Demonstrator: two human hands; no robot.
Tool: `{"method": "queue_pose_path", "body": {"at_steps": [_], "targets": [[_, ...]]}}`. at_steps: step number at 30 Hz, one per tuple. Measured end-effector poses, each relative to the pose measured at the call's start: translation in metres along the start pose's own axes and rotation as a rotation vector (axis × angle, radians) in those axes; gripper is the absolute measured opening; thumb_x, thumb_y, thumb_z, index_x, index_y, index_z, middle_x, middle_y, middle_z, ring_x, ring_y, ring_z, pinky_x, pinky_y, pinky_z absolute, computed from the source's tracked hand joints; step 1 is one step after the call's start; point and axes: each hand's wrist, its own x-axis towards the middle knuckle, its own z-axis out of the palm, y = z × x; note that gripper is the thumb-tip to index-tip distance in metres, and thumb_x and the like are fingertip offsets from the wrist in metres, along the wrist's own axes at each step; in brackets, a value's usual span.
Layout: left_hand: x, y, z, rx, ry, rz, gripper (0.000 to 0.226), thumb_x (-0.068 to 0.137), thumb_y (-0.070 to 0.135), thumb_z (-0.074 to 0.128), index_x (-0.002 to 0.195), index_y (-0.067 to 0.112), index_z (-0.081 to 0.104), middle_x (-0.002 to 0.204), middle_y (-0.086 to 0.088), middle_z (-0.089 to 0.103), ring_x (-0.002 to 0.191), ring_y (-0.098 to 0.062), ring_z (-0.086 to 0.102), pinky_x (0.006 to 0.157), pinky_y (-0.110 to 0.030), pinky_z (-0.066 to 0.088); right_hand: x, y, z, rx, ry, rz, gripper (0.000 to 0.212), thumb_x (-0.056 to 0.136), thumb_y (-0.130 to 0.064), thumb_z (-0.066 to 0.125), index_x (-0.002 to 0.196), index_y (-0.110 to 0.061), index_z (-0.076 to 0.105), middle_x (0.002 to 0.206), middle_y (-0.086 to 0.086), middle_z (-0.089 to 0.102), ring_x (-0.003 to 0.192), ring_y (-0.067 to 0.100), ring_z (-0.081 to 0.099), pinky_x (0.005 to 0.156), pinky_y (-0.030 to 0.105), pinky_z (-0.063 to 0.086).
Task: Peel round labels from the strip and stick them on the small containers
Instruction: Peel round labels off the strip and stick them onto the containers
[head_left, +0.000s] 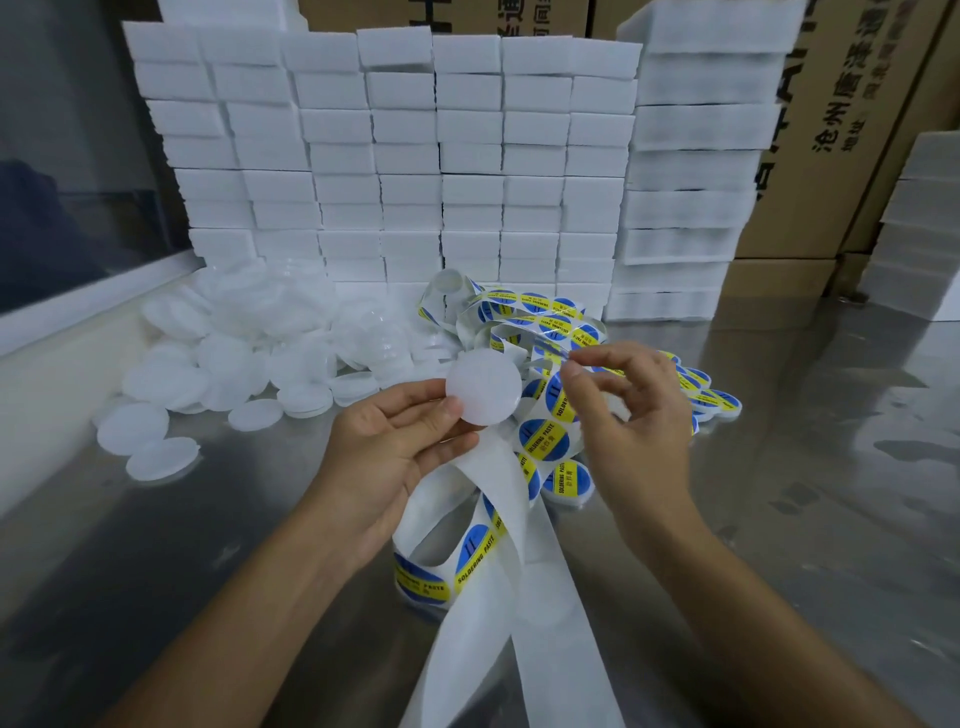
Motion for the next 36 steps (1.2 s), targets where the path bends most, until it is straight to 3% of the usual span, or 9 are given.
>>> {"method": "queue_pose_path", "body": {"at_steps": [2, 4, 7, 11, 14, 24, 36], "targets": [[0.000, 0.000, -0.001, -0.003, 0.012, 0.002, 0.030, 0.066, 0.009, 0.072, 0.096, 0.002, 0.069, 0.094, -0.018, 0.074, 0.087, -0.029, 0.073, 0.066, -0.026, 0.058, 0.005, -0.001, -0.006, 0.015, 0.004, -0.039, 0.015, 0.088, -0.010, 0.070, 0.084, -0.024, 0.069, 0.092, 0.001, 0.070, 0.076, 0.006, 0.065, 0.065, 0.022, 0.051], [0.000, -0.001, 0.000, -0.001, 0.019, 0.003, 0.031, 0.065, 0.009, 0.072, 0.095, 0.002, 0.069, 0.093, -0.018, 0.075, 0.086, -0.028, 0.074, 0.066, -0.026, 0.058, 0.006, -0.004, -0.009, 0.098, -0.033, -0.005, 0.014, 0.088, -0.008, 0.069, 0.086, -0.022, 0.071, 0.079, -0.004, 0.072, 0.070, 0.007, 0.065, 0.059, 0.021, 0.050], [0.001, -0.001, 0.001, 0.006, 0.038, 0.003, 0.032, 0.064, 0.009, 0.074, 0.094, 0.003, 0.070, 0.091, -0.017, 0.075, 0.083, -0.026, 0.074, 0.066, -0.026, 0.058, 0.003, -0.007, -0.007, 0.225, -0.119, 0.075, 0.014, 0.087, -0.003, 0.069, 0.087, -0.017, 0.071, 0.072, -0.003, 0.072, 0.057, 0.011, 0.063, 0.048, 0.020, 0.046], [0.001, -0.001, 0.002, -0.001, 0.038, 0.014, 0.024, 0.063, 0.009, 0.074, 0.087, 0.005, 0.072, 0.088, -0.018, 0.075, 0.078, -0.024, 0.074, 0.064, -0.026, 0.058, -0.004, -0.006, -0.001, 0.243, -0.179, 0.145, 0.015, 0.082, -0.004, 0.074, 0.092, -0.012, 0.067, 0.066, 0.005, 0.071, 0.047, 0.013, 0.059, 0.047, 0.020, 0.045], [0.000, -0.001, 0.004, -0.001, 0.030, 0.012, 0.018, 0.063, 0.009, 0.075, 0.081, 0.008, 0.074, 0.089, -0.019, 0.075, 0.077, -0.024, 0.074, 0.064, -0.026, 0.058, -0.006, -0.005, 0.002, 0.262, -0.174, 0.147, 0.019, 0.080, 0.000, 0.076, 0.090, -0.006, 0.061, 0.065, 0.008, 0.071, 0.044, 0.013, 0.058, 0.047, 0.018, 0.046], [-0.001, 0.000, 0.005, 0.052, 0.031, 0.025, 0.031, 0.063, 0.009, 0.074, 0.092, 0.000, 0.069, 0.087, -0.019, 0.075, 0.075, -0.025, 0.074, 0.062, -0.024, 0.057, -0.005, -0.001, 0.002, 0.221, -0.167, 0.111, 0.021, 0.078, -0.001, 0.077, 0.085, -0.007, 0.059, 0.068, 0.010, 0.073, 0.045, 0.017, 0.060, 0.049, 0.021, 0.049], [-0.005, 0.000, 0.007, 0.183, 0.048, 0.106, 0.027, 0.061, 0.012, 0.076, 0.087, 0.006, 0.072, 0.082, -0.016, 0.075, 0.068, -0.023, 0.073, 0.063, -0.024, 0.058, -0.004, 0.007, 0.002, 0.102, -0.151, 0.003, 0.023, 0.076, -0.001, 0.080, 0.076, -0.013, 0.060, 0.075, 0.005, 0.069, 0.051, 0.019, 0.064, 0.048, 0.024, 0.052]]}}
